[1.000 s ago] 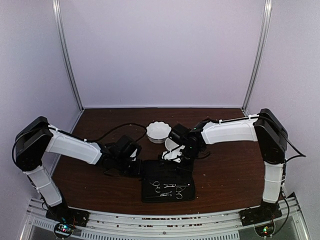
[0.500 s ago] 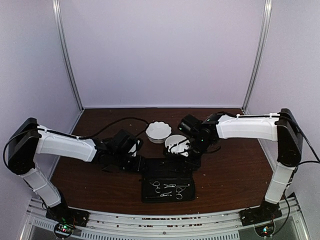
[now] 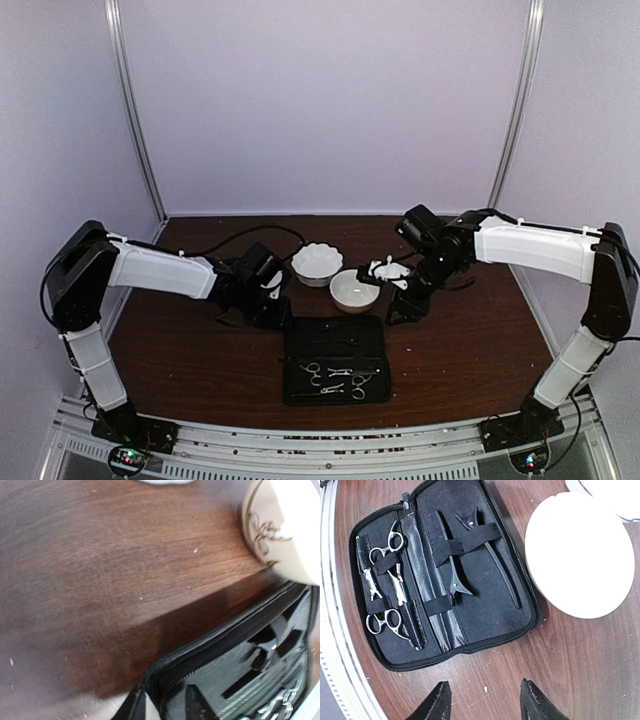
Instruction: Sort the hair-cutting tools
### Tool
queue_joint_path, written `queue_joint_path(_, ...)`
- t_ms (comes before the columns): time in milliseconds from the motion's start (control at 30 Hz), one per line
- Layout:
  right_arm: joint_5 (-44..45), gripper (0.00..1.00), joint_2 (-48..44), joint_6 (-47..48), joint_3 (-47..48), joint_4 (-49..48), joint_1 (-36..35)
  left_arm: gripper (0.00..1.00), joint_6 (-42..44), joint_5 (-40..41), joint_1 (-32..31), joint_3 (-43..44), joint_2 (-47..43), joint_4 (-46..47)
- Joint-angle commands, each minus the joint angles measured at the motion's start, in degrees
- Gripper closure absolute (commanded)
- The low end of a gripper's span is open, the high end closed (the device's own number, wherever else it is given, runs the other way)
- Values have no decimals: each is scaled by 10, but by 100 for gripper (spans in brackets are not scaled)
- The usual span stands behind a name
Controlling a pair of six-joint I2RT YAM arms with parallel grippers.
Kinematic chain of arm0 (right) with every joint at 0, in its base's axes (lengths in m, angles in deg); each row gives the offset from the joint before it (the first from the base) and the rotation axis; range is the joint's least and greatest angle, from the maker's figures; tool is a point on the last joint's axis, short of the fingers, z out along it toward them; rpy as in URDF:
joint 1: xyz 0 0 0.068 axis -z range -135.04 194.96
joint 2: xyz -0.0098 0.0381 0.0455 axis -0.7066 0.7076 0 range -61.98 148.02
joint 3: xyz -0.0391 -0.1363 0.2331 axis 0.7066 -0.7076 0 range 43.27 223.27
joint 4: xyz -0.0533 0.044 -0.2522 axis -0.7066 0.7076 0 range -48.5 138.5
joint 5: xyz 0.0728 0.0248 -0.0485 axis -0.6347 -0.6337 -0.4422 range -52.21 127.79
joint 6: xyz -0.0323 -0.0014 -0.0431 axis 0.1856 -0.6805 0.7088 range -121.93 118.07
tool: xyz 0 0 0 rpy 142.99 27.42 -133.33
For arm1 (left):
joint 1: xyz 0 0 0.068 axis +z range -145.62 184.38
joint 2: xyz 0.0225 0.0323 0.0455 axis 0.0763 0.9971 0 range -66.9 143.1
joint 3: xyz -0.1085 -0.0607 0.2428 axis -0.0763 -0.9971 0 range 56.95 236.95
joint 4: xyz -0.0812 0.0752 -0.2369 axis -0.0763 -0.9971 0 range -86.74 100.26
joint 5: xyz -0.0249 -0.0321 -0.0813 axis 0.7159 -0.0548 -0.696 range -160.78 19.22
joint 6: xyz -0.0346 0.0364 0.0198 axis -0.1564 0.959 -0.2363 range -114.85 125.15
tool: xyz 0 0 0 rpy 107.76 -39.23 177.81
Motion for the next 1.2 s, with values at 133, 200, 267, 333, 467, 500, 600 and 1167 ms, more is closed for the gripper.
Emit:
queue_joint_path(133,-4,52,-14,-14,-1,-18,5,97,7,-8,2,30,25,-12)
queue_joint_path(200,-5,53,-16,-18,2,-18,7,100,11,-2,1,25,10,-8)
queue_joint_path(267,-4,54,-19,-25,6,-18,12,100,19,4,-1,8,-16,9)
queue_joint_path(333,-16,54,-29,-32,13,-17,23,100,30,9,-5,-14,-50,34)
queue_joint_path(467,-20,54,-46,-9,40,3,36,100,50,14,-17,-50,-111,75)
queue_joint_path(500,-18,53,-48,-1,46,7,36,100,58,15,-22,-58,-121,84)
queue_joint_path(600,-32,52,-41,18,61,30,36,100,83,24,-47,-79,-144,120)
queue_joint_path(1167,-151,48,140,44,180,128,26,100,96,85,-105,-125,-170,195)
